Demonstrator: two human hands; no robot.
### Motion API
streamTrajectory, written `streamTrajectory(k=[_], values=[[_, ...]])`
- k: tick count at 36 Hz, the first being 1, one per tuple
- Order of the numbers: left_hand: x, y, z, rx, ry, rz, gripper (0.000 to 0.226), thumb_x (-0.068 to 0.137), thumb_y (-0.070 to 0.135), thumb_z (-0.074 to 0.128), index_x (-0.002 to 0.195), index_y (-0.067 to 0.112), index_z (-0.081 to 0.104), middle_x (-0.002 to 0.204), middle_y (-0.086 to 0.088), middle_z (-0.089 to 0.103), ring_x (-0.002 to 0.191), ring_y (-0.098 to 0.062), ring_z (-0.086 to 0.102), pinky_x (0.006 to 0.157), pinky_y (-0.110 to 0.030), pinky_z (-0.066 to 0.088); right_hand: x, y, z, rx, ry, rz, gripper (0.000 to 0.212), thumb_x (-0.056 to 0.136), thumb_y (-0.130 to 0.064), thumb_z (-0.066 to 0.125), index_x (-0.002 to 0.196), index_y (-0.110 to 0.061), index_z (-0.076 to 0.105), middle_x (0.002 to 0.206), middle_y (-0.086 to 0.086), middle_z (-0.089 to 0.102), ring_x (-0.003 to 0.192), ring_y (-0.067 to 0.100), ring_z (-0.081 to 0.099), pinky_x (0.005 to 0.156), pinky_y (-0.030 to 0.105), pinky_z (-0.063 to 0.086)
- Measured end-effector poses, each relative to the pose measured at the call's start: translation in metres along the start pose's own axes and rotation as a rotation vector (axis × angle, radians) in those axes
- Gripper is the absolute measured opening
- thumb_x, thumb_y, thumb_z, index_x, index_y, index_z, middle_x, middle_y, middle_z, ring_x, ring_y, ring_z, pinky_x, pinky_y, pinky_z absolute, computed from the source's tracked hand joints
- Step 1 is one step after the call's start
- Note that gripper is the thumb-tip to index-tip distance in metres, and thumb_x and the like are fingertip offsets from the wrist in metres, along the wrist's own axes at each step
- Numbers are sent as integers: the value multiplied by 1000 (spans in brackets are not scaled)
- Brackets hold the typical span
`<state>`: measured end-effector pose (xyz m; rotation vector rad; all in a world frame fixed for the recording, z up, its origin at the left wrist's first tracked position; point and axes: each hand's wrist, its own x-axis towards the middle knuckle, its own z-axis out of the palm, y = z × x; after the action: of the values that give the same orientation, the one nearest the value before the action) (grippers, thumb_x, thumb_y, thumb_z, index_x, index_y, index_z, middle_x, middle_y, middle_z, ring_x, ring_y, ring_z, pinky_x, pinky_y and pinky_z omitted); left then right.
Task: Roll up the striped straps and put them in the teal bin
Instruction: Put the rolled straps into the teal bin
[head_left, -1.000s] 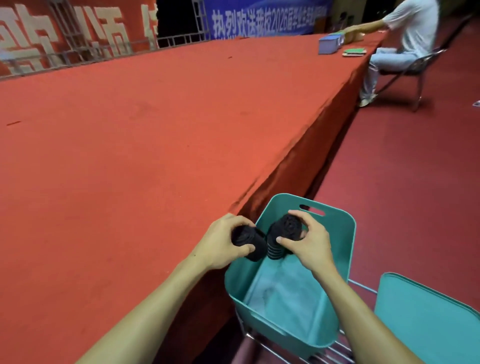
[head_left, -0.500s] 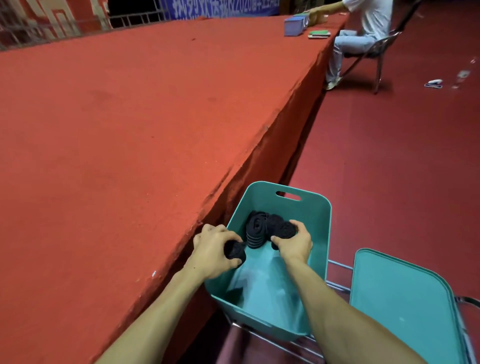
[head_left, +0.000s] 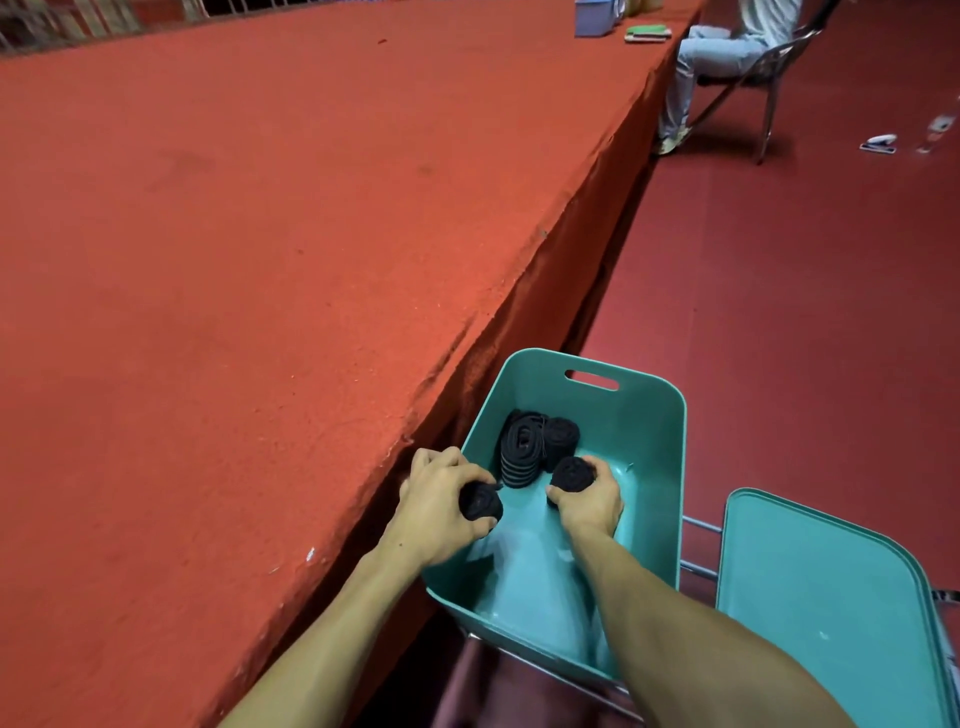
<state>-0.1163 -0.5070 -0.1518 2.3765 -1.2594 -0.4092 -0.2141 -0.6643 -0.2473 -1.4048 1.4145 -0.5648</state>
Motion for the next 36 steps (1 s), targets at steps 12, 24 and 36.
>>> streamTrajectory(k=[12,24,36], values=[[2,-5,3,-41,17,30,42,78,36,80,117,35,67,95,20,40,103,-8,24,86,-30,29,13,7,20,49,-19,-53,63,72,-7,86,128,-16,60,127,7,65,123,30,55,104,35,43],[0,-7,5,-48,14,31,43,77,36,80,118,33,67,99,17,43,103,-9,25,96,-33,36,18,21,28,107,-30,-98,56,71,-5,86,120,-19,62,116,4,69,97,24,64,97,43,51],[-1,-8,4,-47,23,41,43,77,35,80,118,33,67,99,17,44,102,-10,25,94,-30,34,17,22,27,33,-32,-120,65,77,-12,84,135,-20,56,129,12,59,123,32,52,102,39,41]])
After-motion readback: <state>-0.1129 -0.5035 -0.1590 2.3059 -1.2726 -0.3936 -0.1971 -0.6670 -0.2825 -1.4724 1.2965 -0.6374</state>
